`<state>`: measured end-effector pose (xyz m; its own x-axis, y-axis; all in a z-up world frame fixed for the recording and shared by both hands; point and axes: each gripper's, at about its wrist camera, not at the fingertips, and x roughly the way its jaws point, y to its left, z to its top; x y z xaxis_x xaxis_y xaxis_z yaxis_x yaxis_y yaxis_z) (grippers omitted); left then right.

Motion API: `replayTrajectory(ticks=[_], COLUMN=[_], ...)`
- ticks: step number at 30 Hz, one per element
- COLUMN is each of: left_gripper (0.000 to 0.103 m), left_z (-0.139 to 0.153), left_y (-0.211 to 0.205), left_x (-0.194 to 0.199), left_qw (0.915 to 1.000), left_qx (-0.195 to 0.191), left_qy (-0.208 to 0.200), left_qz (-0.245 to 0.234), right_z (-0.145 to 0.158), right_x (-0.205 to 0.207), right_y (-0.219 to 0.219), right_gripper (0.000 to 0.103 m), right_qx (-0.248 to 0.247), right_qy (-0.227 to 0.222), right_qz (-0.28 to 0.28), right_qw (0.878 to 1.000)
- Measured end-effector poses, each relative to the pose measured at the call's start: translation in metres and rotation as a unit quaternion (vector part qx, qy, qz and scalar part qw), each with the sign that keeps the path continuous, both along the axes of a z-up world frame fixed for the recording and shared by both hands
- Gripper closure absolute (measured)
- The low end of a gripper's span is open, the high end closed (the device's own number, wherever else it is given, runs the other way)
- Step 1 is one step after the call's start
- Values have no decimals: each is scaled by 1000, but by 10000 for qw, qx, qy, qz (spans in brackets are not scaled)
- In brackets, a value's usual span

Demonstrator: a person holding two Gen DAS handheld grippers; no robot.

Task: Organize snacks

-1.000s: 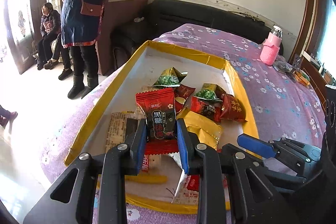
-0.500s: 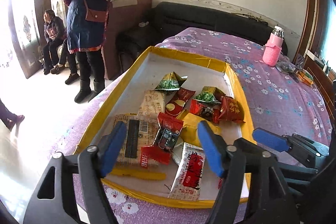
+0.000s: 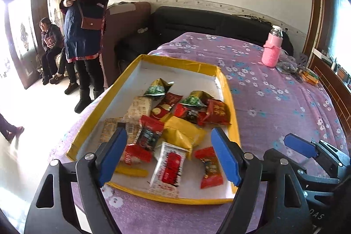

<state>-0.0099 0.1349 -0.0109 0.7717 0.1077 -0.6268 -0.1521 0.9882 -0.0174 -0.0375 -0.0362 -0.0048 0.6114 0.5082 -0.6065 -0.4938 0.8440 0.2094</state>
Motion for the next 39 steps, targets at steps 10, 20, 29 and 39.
replayTrajectory(ticks=[10, 20, 29, 39], left_gripper=[24, 20, 20, 20], left_z=[4, 12, 8, -2], left_y=[-28, -48, -63, -78], left_x=[-10, -21, -23, -20], left_qw=[9999, 9996, 9994, 9983], left_qx=[46, -52, -7, -129], left_qy=[30, -86, -32, 175], left_qz=[-149, -265, -344, -542], right_z=[-1, 0, -1, -12], right_x=[-10, -20, -25, -22], right_y=[-26, -42, -50, -58], right_gripper=[38, 37, 32, 30], right_qx=[79, 124, -10, -190], right_qy=[-25, -109, -211, -176], right_qz=[-159, -246, -342, -499], right_qw=[9998, 9996, 9992, 9984])
